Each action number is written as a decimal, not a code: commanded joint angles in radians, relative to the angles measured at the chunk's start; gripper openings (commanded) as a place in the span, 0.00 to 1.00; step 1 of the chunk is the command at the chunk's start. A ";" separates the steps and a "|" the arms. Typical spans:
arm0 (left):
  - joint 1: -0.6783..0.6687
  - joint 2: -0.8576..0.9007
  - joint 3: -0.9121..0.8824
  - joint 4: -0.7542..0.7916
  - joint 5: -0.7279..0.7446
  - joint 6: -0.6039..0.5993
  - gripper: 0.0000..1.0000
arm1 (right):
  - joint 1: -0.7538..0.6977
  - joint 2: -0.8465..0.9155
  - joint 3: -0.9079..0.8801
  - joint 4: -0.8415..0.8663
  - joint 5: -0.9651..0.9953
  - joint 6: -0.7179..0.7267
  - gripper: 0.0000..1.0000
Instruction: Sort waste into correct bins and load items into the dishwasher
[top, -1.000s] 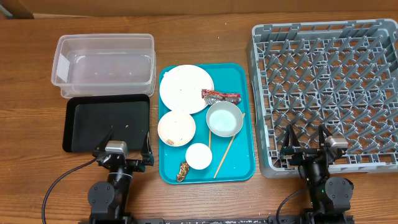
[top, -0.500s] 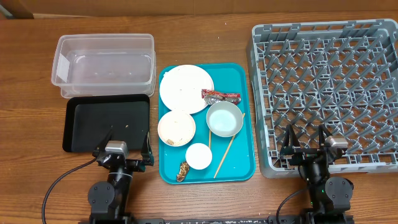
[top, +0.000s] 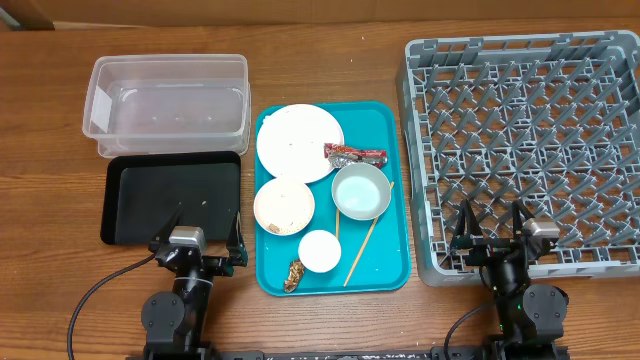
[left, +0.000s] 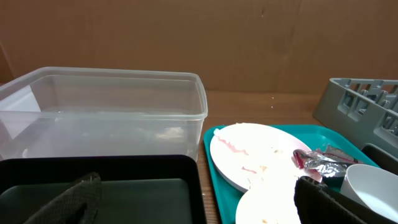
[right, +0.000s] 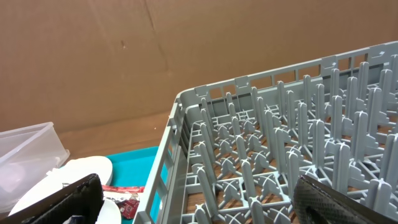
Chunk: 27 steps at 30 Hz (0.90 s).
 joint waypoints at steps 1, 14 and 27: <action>-0.007 0.001 -0.003 0.005 0.001 0.027 1.00 | -0.002 -0.010 -0.011 0.006 0.010 -0.004 1.00; -0.007 0.002 0.026 0.024 0.057 -0.180 1.00 | -0.002 -0.010 -0.010 0.190 0.010 0.044 1.00; -0.007 0.187 0.238 0.023 0.069 -0.176 1.00 | -0.002 -0.010 0.074 0.199 0.009 0.080 1.00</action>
